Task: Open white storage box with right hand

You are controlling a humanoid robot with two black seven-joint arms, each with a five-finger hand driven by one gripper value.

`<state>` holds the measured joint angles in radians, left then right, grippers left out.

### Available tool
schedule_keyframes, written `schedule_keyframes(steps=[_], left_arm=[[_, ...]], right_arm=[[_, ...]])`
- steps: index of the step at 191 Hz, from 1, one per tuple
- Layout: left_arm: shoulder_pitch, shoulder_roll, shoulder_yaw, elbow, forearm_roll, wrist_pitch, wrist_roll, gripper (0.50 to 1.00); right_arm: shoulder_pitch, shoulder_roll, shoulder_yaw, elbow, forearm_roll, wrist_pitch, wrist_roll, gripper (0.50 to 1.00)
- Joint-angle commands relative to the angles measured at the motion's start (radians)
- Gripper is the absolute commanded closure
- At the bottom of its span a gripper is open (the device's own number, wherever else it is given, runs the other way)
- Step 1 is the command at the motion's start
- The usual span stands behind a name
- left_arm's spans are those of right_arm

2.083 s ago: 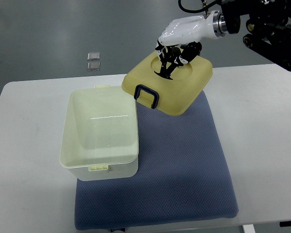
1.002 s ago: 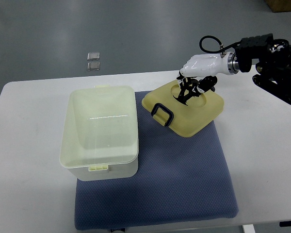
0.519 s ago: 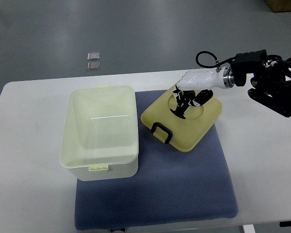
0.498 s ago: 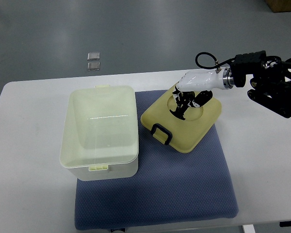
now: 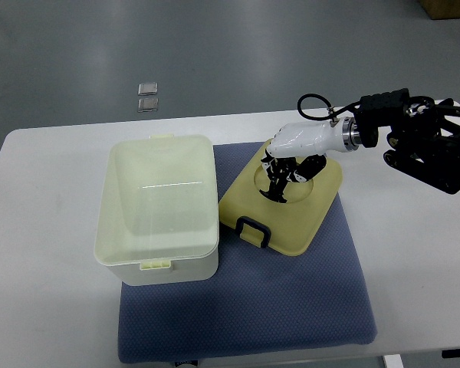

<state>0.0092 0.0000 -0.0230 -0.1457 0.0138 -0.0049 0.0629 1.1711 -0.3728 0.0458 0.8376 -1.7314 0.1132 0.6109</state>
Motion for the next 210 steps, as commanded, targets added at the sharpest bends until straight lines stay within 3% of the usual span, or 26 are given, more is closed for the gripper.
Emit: schedule_keyframes(steps=[1,21,34,37,38,39,45,71,78,146,210], left_arm=[[0.0,0.0,0.0,0.0,0.0,0.0,0.0,0.5],[0.0,0.0,0.0,0.0,0.0,0.0,0.0,0.5],[0.0,0.0,0.0,0.0,0.0,0.0,0.0,0.5],[0.0,0.0,0.0,0.0,0.0,-0.001,0.0,0.5],[0.0,0.0,0.0,0.0,0.0,-0.001,0.0,0.5],[0.0,0.0,0.0,0.0,0.0,0.0,0.0,0.5],[0.0,0.0,0.0,0.0,0.0,-0.001,0.0,0.5],[0.0,0.0,0.0,0.0,0.0,0.0,0.0,0.5],[0.0,0.0,0.0,0.0,0.0,0.0,0.0,0.5],[0.0,0.0,0.0,0.0,0.0,0.0,0.0,0.5],[0.0,0.0,0.0,0.0,0.0,-0.001,0.0,0.5]], right_arm=[[-0.004,0.0,-0.014,0.005,0.0,0.0,0.0,1.0],[-0.007,0.0,-0.024,0.006,0.003,-0.001,0.0,1.0],[-0.007,0.0,-0.023,0.005,0.006,0.0,0.0,0.871],[-0.007,0.0,-0.023,0.005,0.006,0.0,0.0,0.798],[-0.007,0.0,-0.023,0.005,0.006,0.0,0.0,0.797],[-0.008,0.0,-0.023,0.005,0.006,0.002,0.0,0.759],[-0.008,-0.001,-0.021,0.005,0.007,0.006,0.0,0.675],[-0.007,-0.009,-0.017,0.005,0.061,0.037,0.0,0.634],[-0.005,-0.011,-0.012,0.005,0.095,0.052,0.0,0.601],[0.012,-0.015,0.048,-0.003,0.484,0.128,0.0,0.589],[-0.074,0.002,0.166,-0.069,1.073,0.158,0.0,0.589]])
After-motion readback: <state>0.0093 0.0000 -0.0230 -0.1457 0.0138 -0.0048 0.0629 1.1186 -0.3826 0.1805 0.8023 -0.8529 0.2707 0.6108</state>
